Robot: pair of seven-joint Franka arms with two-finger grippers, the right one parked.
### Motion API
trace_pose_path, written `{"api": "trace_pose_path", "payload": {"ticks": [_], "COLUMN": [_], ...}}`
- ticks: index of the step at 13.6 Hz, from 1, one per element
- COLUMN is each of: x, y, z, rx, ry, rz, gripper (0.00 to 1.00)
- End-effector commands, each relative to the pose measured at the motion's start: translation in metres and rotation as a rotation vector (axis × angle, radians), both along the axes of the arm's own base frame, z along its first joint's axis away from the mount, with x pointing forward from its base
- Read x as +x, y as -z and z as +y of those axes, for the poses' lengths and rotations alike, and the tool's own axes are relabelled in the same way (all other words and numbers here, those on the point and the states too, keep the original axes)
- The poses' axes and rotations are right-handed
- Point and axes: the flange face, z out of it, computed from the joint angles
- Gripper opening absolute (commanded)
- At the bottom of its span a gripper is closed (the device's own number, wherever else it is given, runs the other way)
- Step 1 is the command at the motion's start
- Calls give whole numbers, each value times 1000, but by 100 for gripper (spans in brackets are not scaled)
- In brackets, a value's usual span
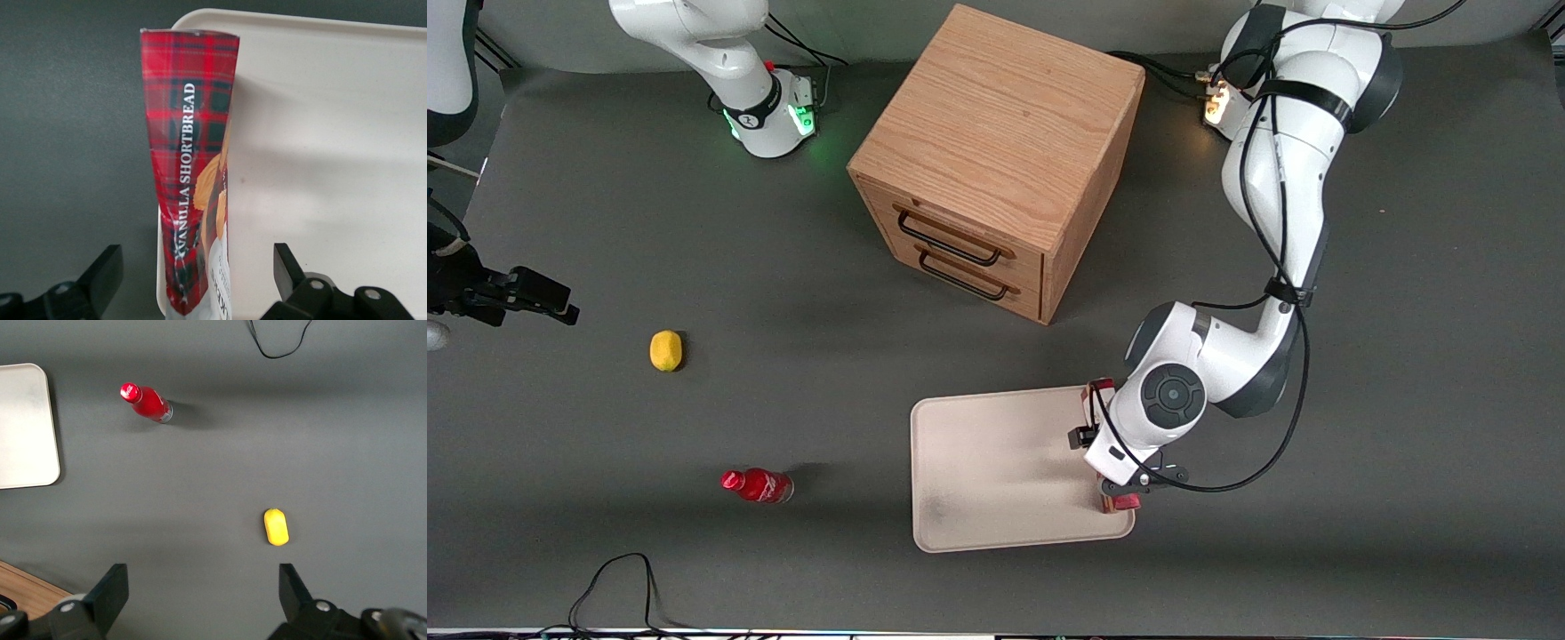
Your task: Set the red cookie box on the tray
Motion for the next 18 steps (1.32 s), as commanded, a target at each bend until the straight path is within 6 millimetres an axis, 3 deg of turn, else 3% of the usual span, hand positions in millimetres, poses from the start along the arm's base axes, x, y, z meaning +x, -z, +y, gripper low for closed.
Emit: {"api": "trace_pose_path", "payload": {"ticks": [1,2,6,9,12,13,17,18], "x": [0,1,-9,-26,-65,-74,-110,-125], "y": [-17,-26,-97,-159,-198,-208,-258,-278], "z": [-3,2,23,57,111,146,233,284], "rx": [31,34,68,79,113,119,147,146], "ry": [-13,-16,-28,-49,1,24,23,40], "rz": [-9,-7,48,53,84,91,147,177], "gripper": [100,100,100,100,100,100,100,100]}}
